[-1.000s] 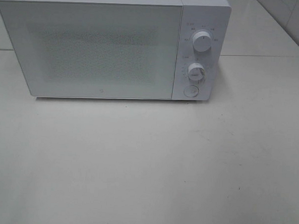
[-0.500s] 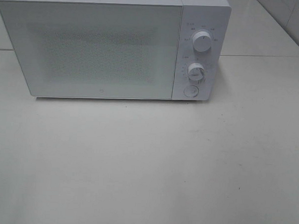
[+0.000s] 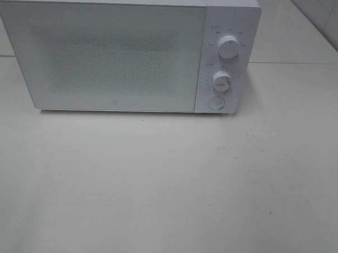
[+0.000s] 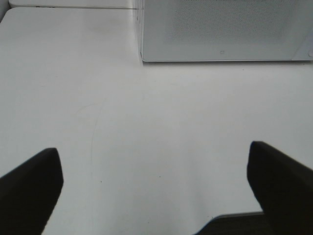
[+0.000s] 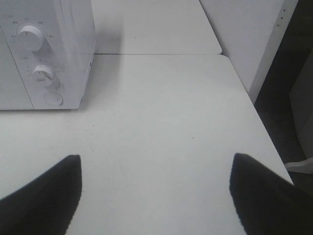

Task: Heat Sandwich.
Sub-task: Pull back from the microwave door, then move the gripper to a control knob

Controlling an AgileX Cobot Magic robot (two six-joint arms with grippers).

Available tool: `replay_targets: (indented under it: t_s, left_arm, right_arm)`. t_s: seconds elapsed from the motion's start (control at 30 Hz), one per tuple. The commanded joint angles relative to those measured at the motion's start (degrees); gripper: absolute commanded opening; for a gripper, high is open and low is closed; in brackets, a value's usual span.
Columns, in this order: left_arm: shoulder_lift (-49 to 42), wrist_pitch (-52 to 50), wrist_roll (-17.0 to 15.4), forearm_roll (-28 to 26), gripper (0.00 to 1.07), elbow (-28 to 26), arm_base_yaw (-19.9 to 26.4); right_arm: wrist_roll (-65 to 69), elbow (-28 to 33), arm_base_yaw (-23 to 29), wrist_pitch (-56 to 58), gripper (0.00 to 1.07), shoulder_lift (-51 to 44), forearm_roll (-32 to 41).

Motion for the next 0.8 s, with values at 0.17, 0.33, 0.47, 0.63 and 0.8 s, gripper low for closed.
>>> replay_targets:
  t_s: [0.17,0.33,0.47,0.63,0.8]
  left_arm:
    - [-1.38,-0.74,-0.34,-0.46,0.97,0.17,0.11]
    - [-1.38,-0.74,-0.34,-0.46,0.97,0.17,0.11]
    - [-1.38,-0.74,-0.34,-0.46,0.97,0.17,0.11]
    - [-1.38,-0.74,-0.34,-0.46,0.97,0.17,0.11]
    - [-1.38,-0.74,-0.34,-0.46,0.97,0.17,0.11]
  right_arm:
    - [0.69,-0.29,-0.40,-11.97,0.80,8.71,-0.06]
    - [1.83,-0.29,-0.40,-17.99,0.80,15.13,-0.06]
    - [2.86,-0.29,-0.40,-22.17,0.79,20.40,-0.06]
    - [2.86,-0.29,-0.40,-27.33,0.78,26.59,-0.06]
    - [3.09,-0.29,-0.40,-33.75,0.76,32.89,0.00]
